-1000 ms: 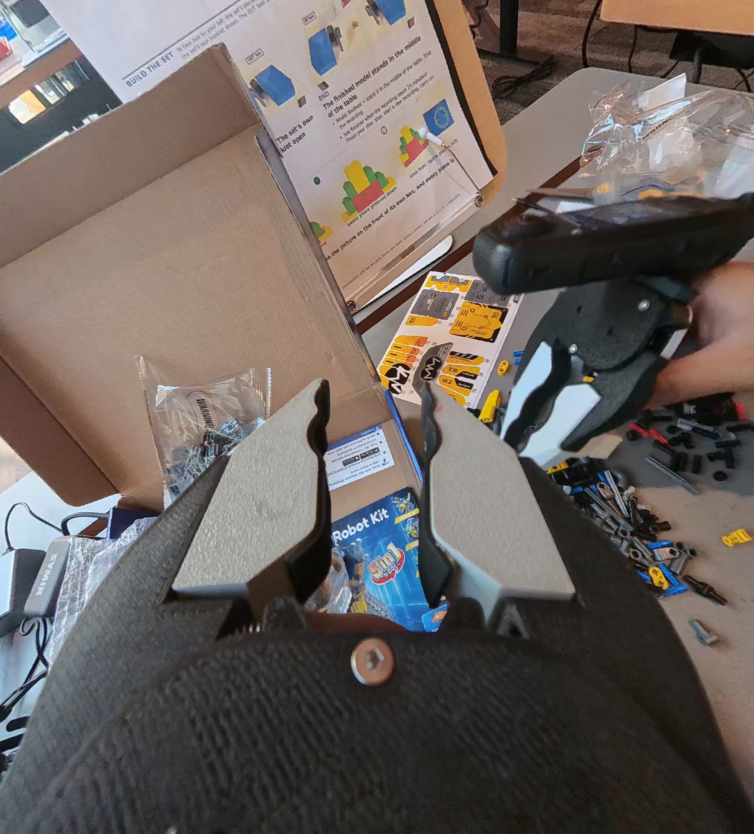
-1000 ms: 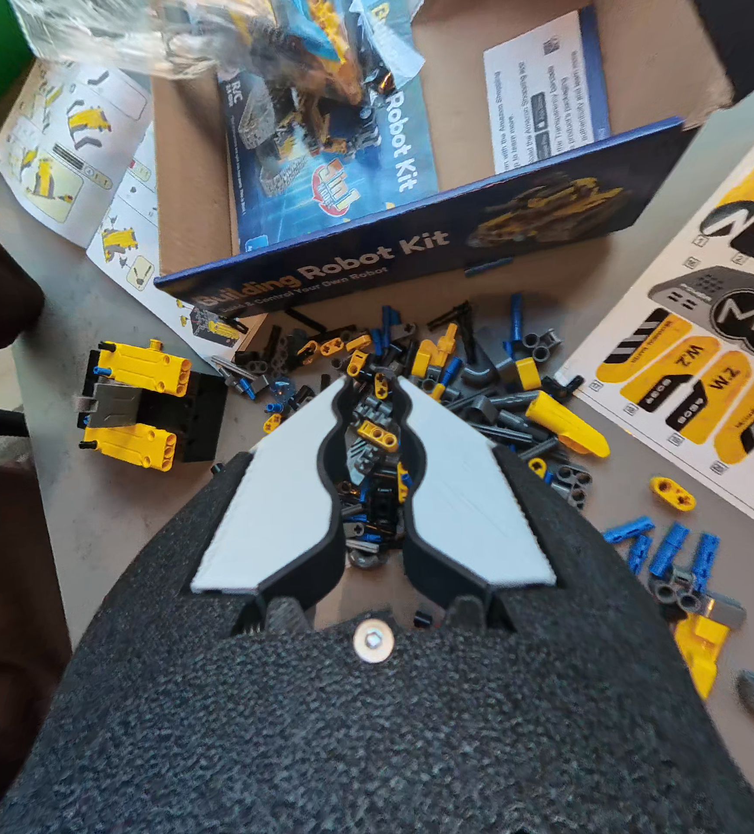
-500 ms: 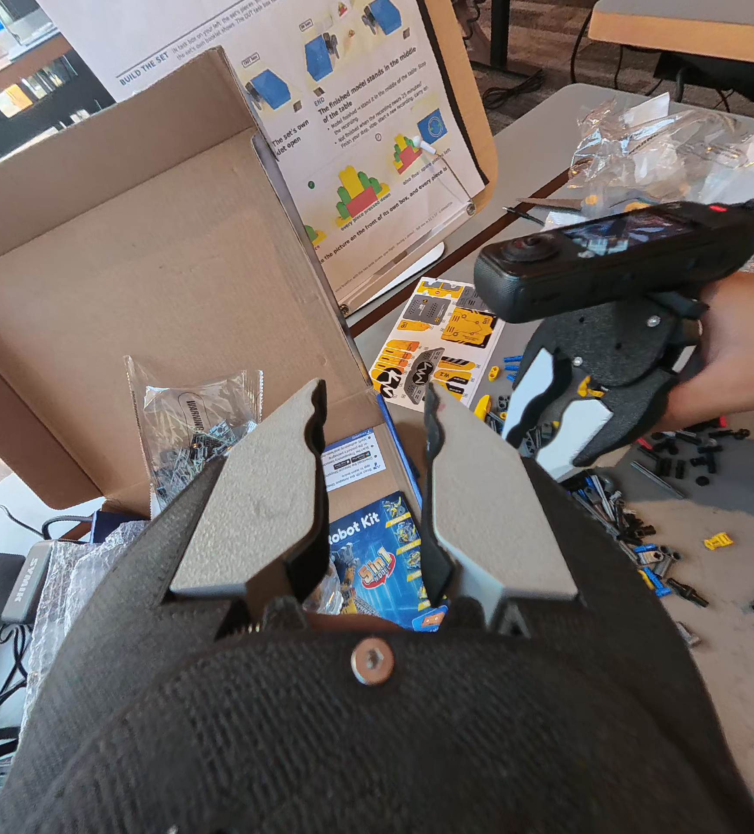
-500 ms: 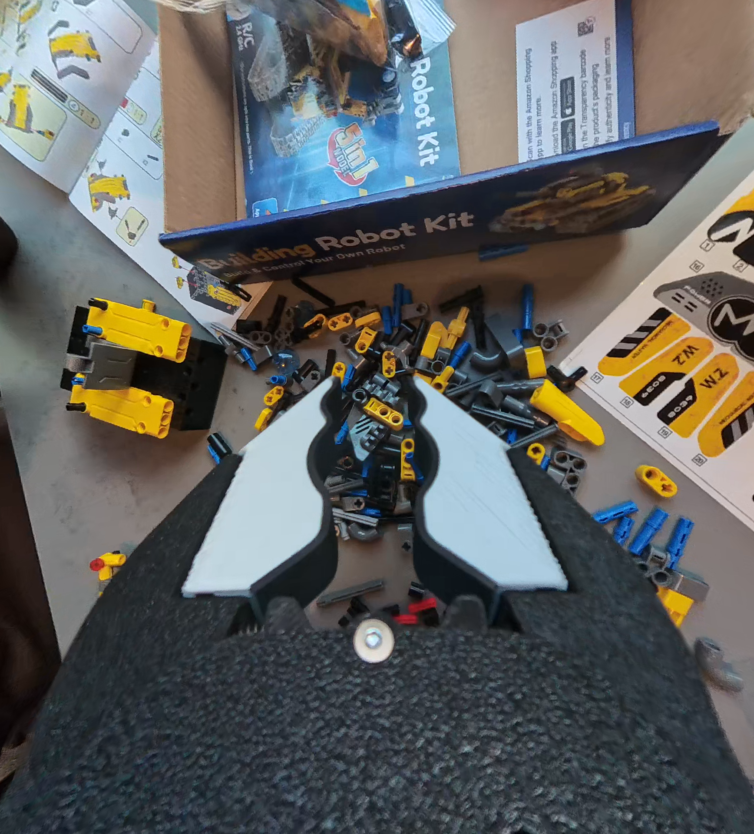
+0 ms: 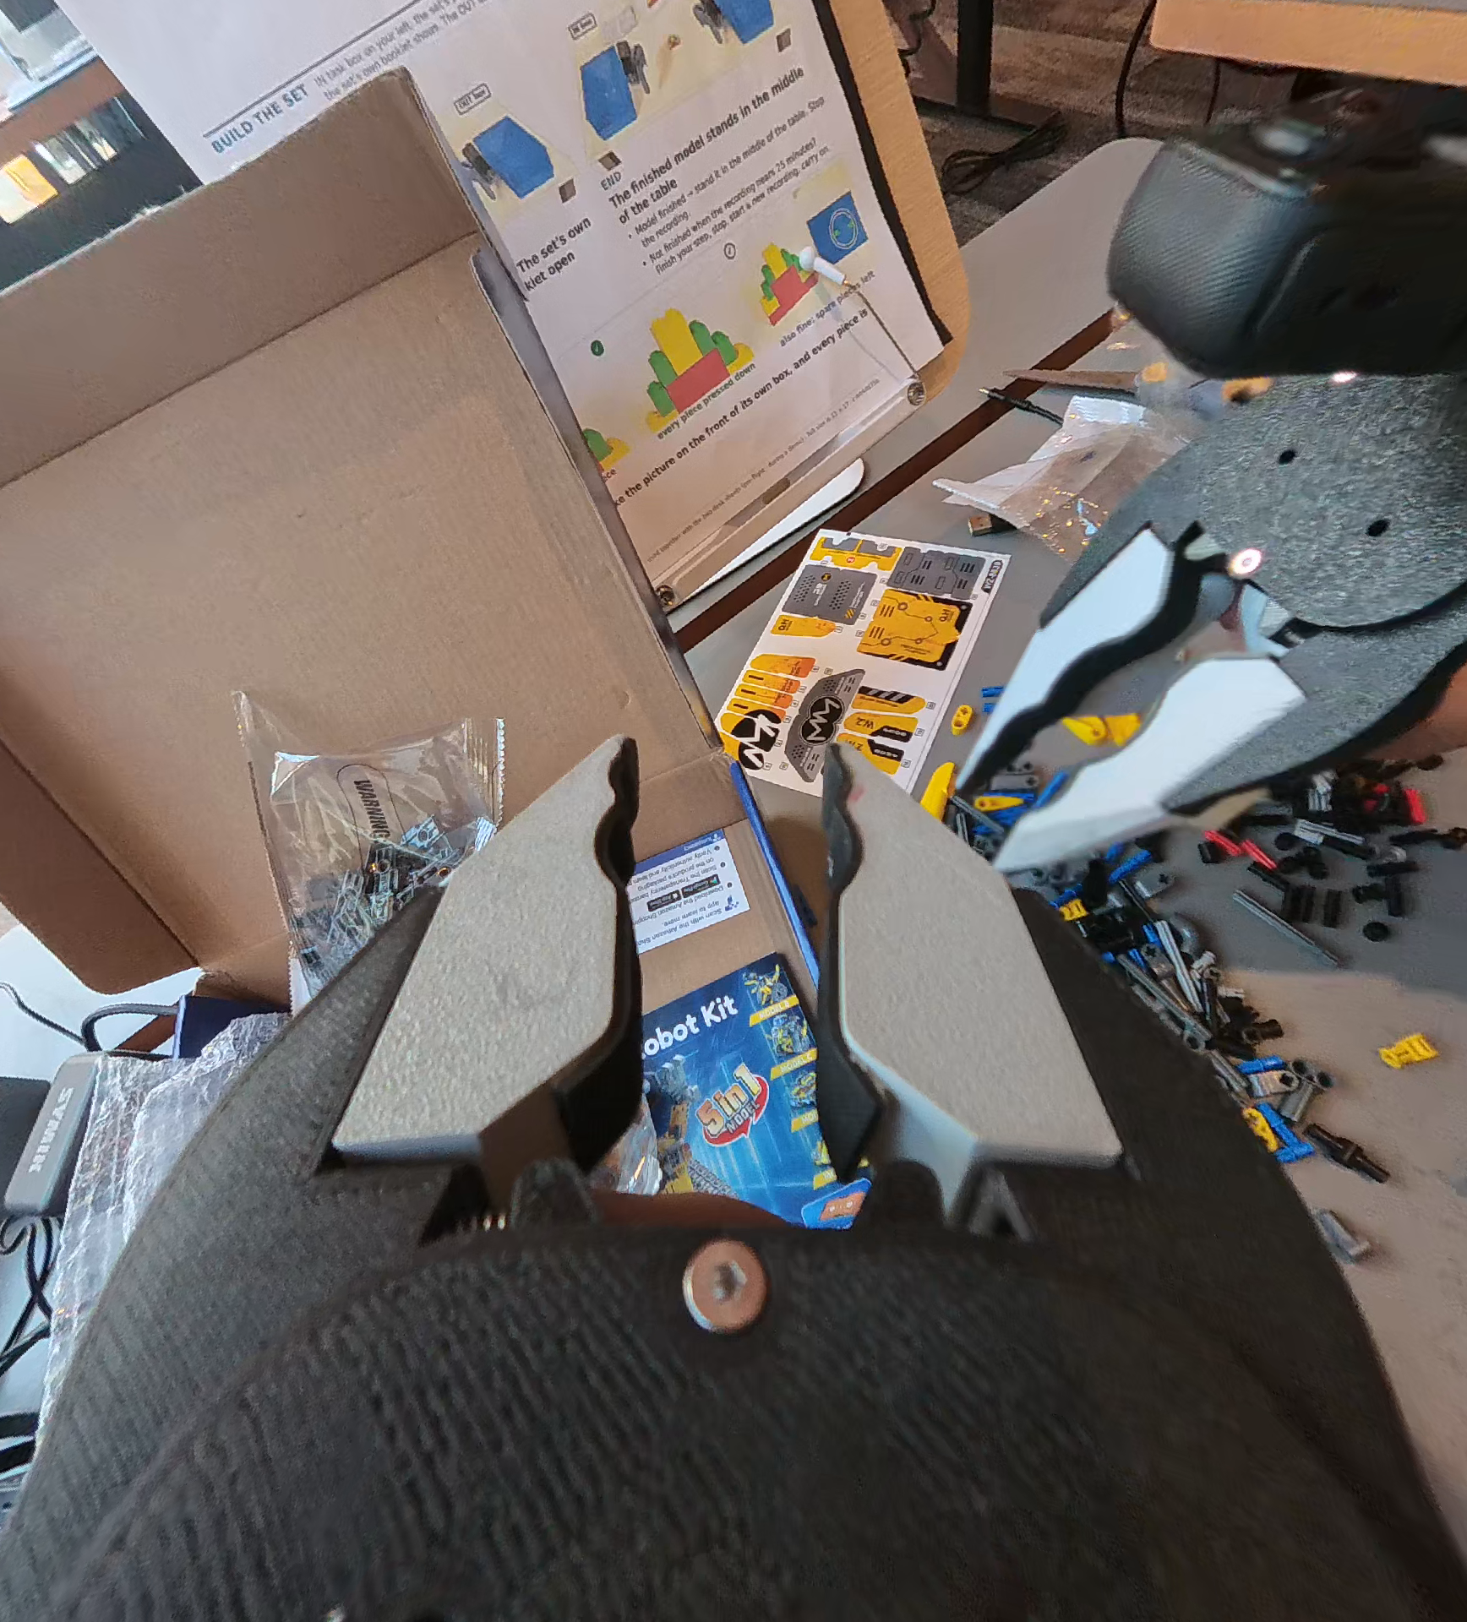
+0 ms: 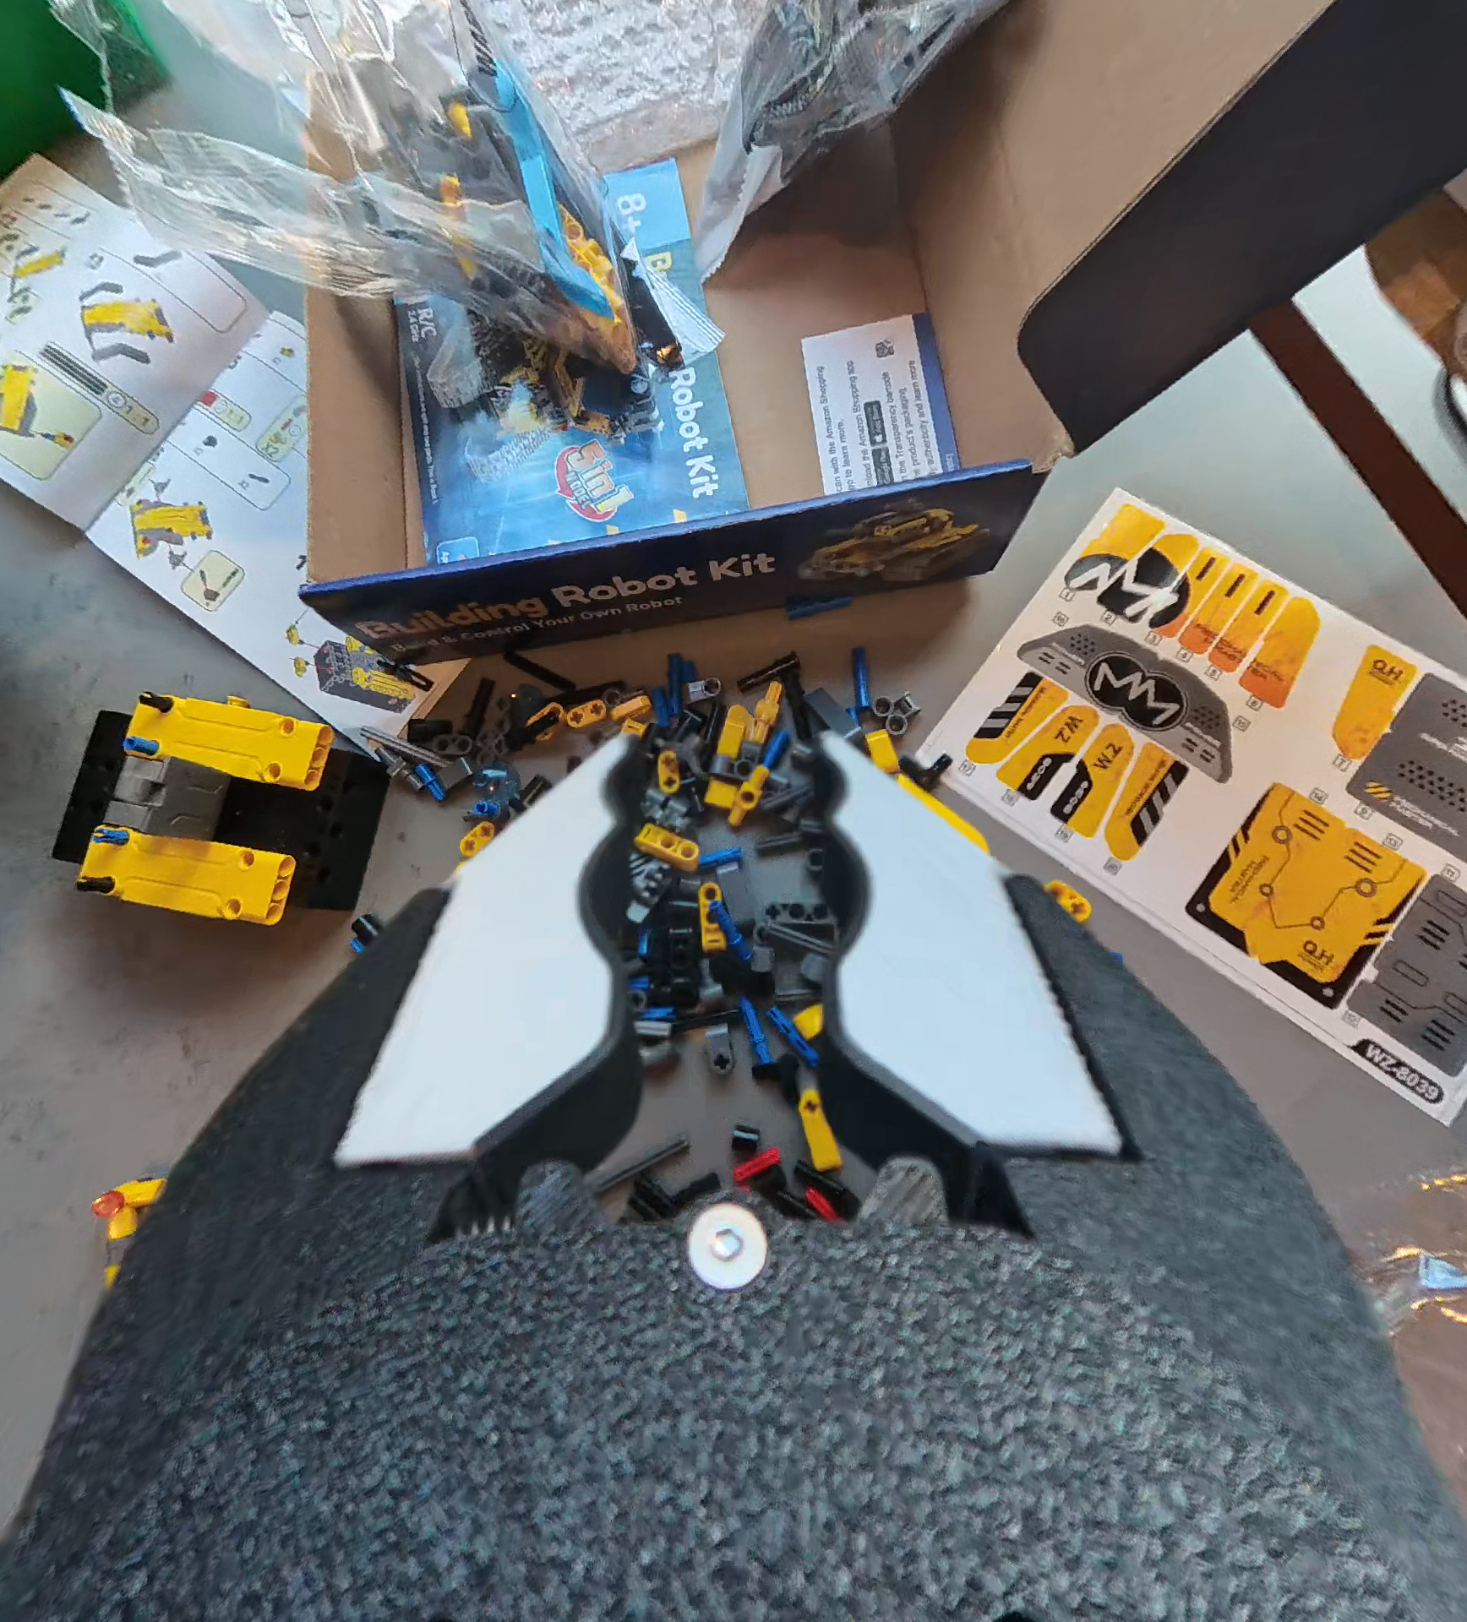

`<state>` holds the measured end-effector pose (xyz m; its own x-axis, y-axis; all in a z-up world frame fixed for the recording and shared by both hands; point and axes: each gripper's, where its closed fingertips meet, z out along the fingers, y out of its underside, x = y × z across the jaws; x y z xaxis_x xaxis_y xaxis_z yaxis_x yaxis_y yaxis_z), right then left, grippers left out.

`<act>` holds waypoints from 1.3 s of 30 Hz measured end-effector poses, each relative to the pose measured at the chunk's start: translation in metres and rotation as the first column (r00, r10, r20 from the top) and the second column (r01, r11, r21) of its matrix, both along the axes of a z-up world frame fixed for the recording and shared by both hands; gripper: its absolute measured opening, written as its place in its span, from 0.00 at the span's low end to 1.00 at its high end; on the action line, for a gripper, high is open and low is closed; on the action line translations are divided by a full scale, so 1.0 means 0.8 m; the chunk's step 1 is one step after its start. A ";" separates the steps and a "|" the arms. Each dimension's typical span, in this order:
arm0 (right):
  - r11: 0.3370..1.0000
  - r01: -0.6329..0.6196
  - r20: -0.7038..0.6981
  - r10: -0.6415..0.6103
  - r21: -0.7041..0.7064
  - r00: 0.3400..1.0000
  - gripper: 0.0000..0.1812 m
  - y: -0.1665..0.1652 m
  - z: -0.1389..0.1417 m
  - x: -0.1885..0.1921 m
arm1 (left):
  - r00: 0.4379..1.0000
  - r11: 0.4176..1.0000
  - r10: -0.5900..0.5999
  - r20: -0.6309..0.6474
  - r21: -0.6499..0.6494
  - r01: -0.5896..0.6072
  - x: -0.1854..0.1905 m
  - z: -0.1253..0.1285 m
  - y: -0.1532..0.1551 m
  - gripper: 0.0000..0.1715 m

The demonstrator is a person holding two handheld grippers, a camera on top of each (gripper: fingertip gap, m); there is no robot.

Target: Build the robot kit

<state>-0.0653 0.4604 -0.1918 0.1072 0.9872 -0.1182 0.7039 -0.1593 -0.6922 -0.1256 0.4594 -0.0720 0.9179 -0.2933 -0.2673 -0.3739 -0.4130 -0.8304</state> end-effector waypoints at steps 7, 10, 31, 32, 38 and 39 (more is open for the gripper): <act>0.980 -0.197 0.232 0.188 0.015 0.954 0.06 -0.042 -0.070 0.000 | 1.000 1.000 0.000 -0.001 -0.005 0.000 0.000 -0.002 0.001 0.23; 0.973 -0.229 0.228 0.224 -0.004 0.948 0.02 -0.057 -0.086 -0.015 | 1.000 1.000 0.001 -0.005 -0.008 -0.001 -0.001 -0.003 0.001 0.23; 0.996 -0.012 0.305 0.039 -0.090 0.952 0.00 -0.006 -0.098 0.022 | 1.000 1.000 -0.005 -0.007 -0.027 0.005 -0.001 -0.009 0.001 0.23; 0.999 -0.006 0.305 0.020 -0.049 0.952 0.00 0.002 -0.094 0.025 | 1.000 1.000 -0.006 -0.005 -0.025 0.006 -0.001 -0.008 0.001 0.23; 0.995 0.098 0.147 -0.094 -0.023 0.985 0.00 0.030 -0.058 0.012 | 1.000 0.999 -0.008 -0.007 -0.031 0.008 0.001 -0.011 0.002 0.23; 0.994 0.107 0.135 -0.103 -0.024 0.985 0.00 0.031 -0.059 0.008 | 1.000 0.999 -0.010 -0.009 -0.033 0.010 0.002 -0.012 0.002 0.23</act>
